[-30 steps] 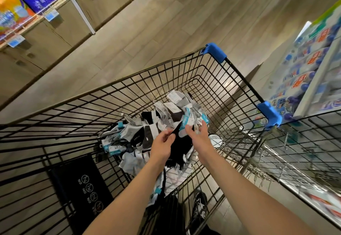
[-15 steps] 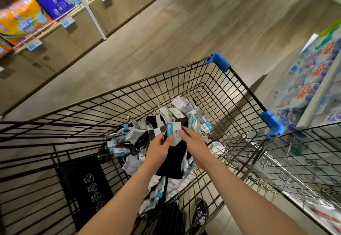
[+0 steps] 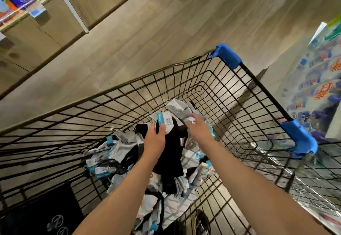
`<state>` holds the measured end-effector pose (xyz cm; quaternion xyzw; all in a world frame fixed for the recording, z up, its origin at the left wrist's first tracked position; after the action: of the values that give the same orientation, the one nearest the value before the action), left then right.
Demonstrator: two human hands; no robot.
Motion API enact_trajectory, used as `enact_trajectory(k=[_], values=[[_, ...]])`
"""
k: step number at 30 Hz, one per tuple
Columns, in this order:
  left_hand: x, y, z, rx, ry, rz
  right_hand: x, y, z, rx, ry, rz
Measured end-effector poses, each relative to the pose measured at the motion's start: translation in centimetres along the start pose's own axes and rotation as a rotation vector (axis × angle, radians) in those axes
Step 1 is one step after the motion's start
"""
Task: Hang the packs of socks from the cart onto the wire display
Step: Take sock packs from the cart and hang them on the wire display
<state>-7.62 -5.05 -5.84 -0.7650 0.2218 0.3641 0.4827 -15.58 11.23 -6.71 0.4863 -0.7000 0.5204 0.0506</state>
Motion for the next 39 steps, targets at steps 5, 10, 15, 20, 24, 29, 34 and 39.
enact_trajectory(k=[5,10,15,20,24,29,34,39], values=[[1.4,3.9,1.3,-0.041,0.033,-0.006,0.6,5.2,1.5,-0.038,-0.105,-0.024],[2.7,5.0,1.6,-0.039,0.075,-0.029,-1.2,7.3,2.2,-0.089,-0.285,0.050],[3.2,4.0,1.8,-0.026,0.032,-0.056,-2.1,5.4,3.3,-0.111,-0.474,-0.090],[2.3,1.5,0.6,-0.042,-0.051,-0.049,0.3,2.0,1.5,-0.357,-0.458,-0.337],[1.5,-0.6,-1.1,-0.131,-0.036,-0.024,3.1,-2.0,-0.9,-0.453,-0.424,-0.459],[-0.7,-3.9,-2.4,-0.190,-0.071,-0.050,5.3,-7.8,-1.8,-0.481,-0.419,-0.665],[-0.6,-4.9,-2.8,-0.132,-0.064,-0.061,3.0,-6.3,-0.5,-0.112,-0.148,-0.231],[0.5,-2.1,-2.9,-0.172,-0.074,-0.053,2.0,-2.7,2.1,0.023,-0.139,-0.168]])
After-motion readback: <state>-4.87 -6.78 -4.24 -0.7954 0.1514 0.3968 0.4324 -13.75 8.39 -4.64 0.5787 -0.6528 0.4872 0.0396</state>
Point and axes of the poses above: each hand's wrist, its own y-axis towards the middle knuckle, its own z-axis out of the palm, x = y × z, the point moved 4 cm from there along y, towards the middle knuckle, and after that the axes turned 6 degrees about -y, right-handed, at the moved point
